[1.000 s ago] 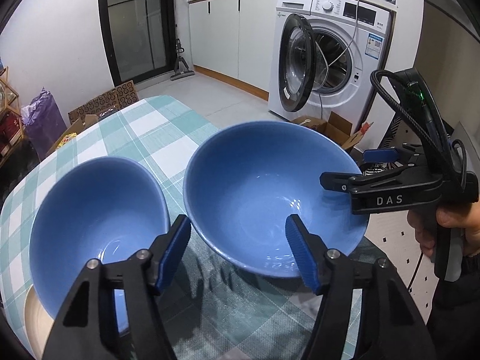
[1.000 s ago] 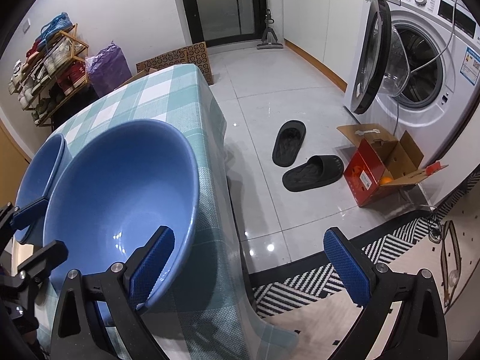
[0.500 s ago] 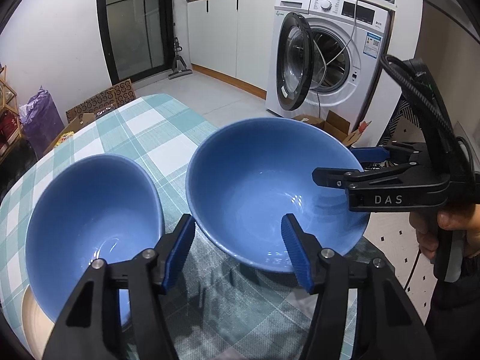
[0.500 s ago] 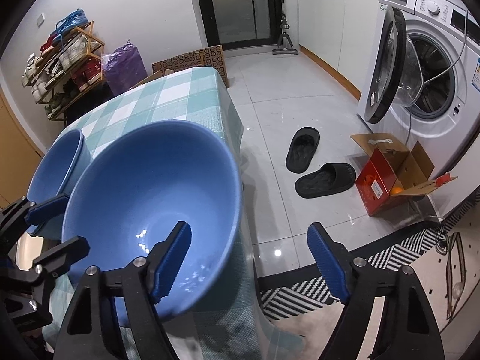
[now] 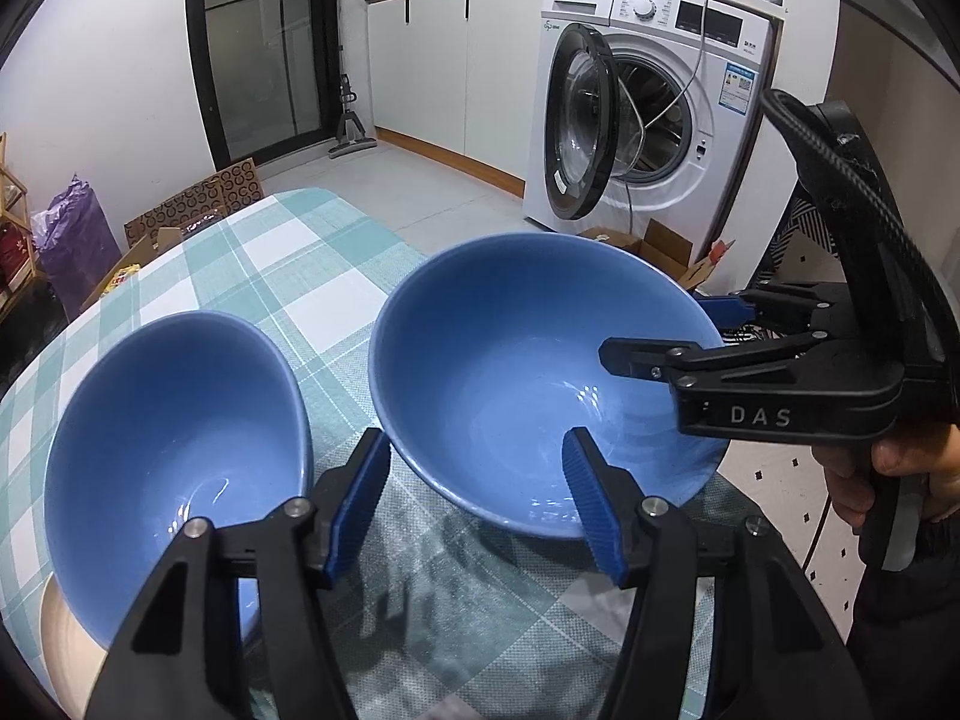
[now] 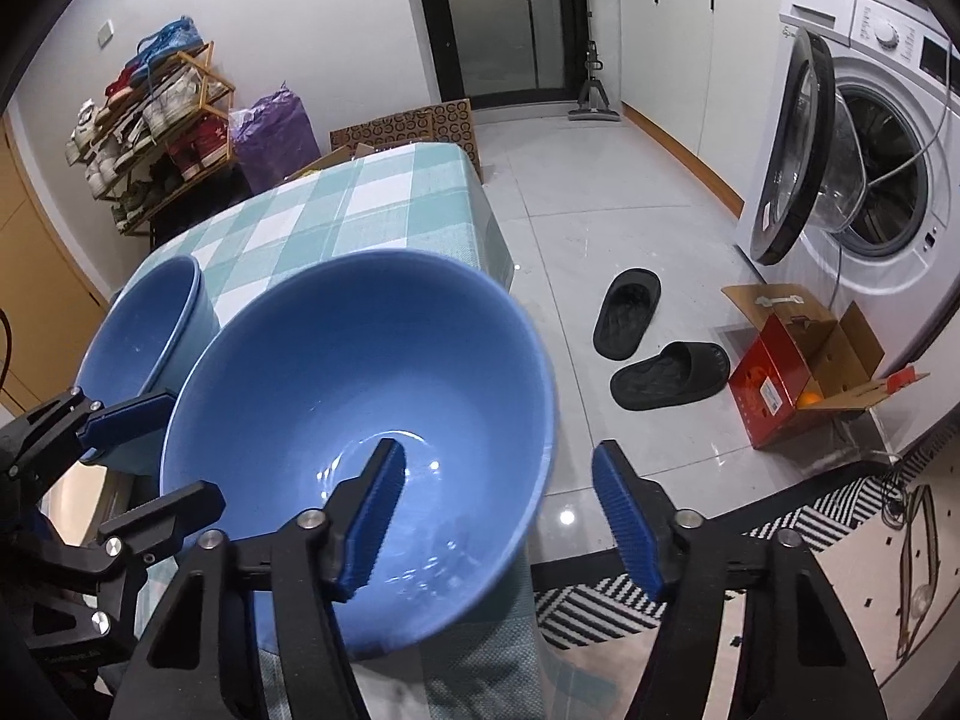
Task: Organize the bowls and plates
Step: 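Close the left gripper on the bowl rim while the right gripper grips the same rim, then lift the held blue bowl with both grippers over the other blue bowl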
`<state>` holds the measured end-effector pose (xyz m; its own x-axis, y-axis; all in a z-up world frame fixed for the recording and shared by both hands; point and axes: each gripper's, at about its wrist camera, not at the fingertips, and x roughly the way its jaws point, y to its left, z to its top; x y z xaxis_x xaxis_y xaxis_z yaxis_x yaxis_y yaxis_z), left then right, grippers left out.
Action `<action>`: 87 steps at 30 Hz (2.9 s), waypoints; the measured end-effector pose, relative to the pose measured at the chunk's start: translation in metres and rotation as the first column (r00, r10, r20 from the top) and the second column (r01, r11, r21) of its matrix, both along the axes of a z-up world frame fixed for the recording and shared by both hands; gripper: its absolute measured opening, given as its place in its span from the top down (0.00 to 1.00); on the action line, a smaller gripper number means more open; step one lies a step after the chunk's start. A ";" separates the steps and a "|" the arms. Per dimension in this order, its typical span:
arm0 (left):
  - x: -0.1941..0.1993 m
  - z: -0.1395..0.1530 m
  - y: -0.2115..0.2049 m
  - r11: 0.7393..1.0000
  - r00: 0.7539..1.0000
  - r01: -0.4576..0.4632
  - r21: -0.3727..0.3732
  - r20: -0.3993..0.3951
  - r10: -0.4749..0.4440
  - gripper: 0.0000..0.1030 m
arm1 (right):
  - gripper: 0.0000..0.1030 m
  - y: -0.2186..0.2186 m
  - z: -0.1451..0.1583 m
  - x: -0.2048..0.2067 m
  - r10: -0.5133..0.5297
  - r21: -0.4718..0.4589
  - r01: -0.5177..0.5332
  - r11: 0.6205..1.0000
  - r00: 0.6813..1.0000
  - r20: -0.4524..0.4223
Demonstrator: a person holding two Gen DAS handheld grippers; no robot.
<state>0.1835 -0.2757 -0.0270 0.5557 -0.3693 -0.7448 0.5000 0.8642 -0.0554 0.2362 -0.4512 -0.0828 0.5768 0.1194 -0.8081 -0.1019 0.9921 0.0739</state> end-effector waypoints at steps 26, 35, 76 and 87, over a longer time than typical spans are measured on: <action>0.002 0.000 0.001 0.999 0.999 -0.035 -0.005 0.005 0.035 0.48 | 0.47 0.012 0.011 -0.003 0.026 -0.013 -0.025 1.000 0.998 0.053; 0.000 0.006 0.005 0.999 0.999 -0.045 -0.011 0.022 0.046 0.49 | 0.47 0.013 0.019 -0.004 0.035 -0.017 -0.034 0.999 0.997 0.071; -0.009 0.041 0.051 0.989 0.988 -0.113 -0.093 0.099 0.122 0.49 | 0.47 0.060 0.066 -0.033 0.079 -0.026 -0.075 0.997 0.973 0.219; -0.011 0.047 0.056 0.986 0.984 -0.125 -0.106 0.113 0.137 0.49 | 0.47 0.060 0.076 -0.037 0.074 -0.003 -0.076 0.997 0.964 0.257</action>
